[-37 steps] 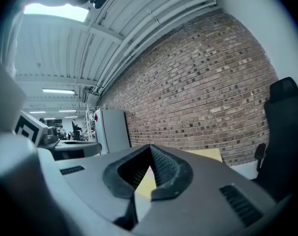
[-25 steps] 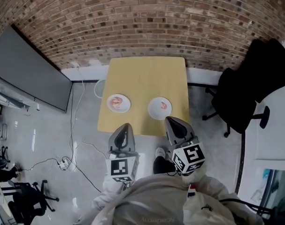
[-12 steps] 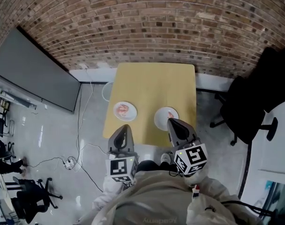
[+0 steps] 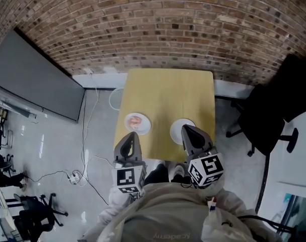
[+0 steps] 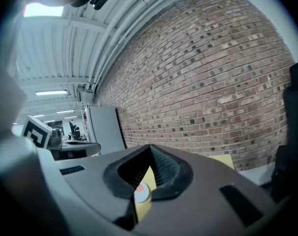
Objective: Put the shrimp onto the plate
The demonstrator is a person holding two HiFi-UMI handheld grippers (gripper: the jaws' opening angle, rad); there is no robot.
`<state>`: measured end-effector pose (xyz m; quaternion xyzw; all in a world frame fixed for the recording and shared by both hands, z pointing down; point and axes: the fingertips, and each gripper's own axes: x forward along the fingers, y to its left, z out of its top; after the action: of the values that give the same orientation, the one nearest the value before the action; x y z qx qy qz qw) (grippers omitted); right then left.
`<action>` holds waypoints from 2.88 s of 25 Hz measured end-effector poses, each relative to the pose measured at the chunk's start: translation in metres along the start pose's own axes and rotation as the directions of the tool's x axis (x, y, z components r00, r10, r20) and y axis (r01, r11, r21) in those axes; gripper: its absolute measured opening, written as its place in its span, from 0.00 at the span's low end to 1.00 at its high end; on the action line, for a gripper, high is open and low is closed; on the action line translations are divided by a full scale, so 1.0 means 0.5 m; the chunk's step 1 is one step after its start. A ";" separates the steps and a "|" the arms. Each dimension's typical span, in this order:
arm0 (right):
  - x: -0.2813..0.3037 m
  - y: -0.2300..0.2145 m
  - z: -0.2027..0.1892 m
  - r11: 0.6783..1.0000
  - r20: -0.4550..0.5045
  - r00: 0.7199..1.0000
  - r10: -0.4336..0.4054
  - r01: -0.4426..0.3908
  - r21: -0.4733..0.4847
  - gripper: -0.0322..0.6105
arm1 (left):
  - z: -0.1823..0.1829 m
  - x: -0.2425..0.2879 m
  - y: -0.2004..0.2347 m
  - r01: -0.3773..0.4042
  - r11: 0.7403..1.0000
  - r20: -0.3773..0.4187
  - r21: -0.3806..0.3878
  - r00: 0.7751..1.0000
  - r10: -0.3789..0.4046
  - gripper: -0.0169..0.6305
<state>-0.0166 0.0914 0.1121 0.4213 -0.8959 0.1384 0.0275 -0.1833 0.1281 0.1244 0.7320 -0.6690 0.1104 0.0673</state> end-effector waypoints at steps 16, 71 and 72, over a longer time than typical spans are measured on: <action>0.156 0.031 -0.069 0.984 -0.097 0.980 -0.175 0.176 -0.002 0.09 | -0.085 0.118 0.165 0.145 0.989 -0.057 -0.030 0.988 -0.146 0.05; 0.243 -0.092 -0.454 0.956 -0.259 0.947 -0.191 0.240 0.171 0.09 | -0.614 0.338 0.126 0.669 0.705 -0.652 0.237 0.648 -0.395 0.27; 0.240 -0.092 -0.456 0.954 -0.260 0.946 -0.194 0.244 0.173 0.09 | -0.618 0.337 0.124 0.681 0.690 -0.659 0.244 0.638 -0.397 0.27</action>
<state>-0.0741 0.0354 0.3614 0.4994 -0.8144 0.2752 0.1079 -0.2536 0.0357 0.4626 0.8291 -0.3104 0.4518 0.1098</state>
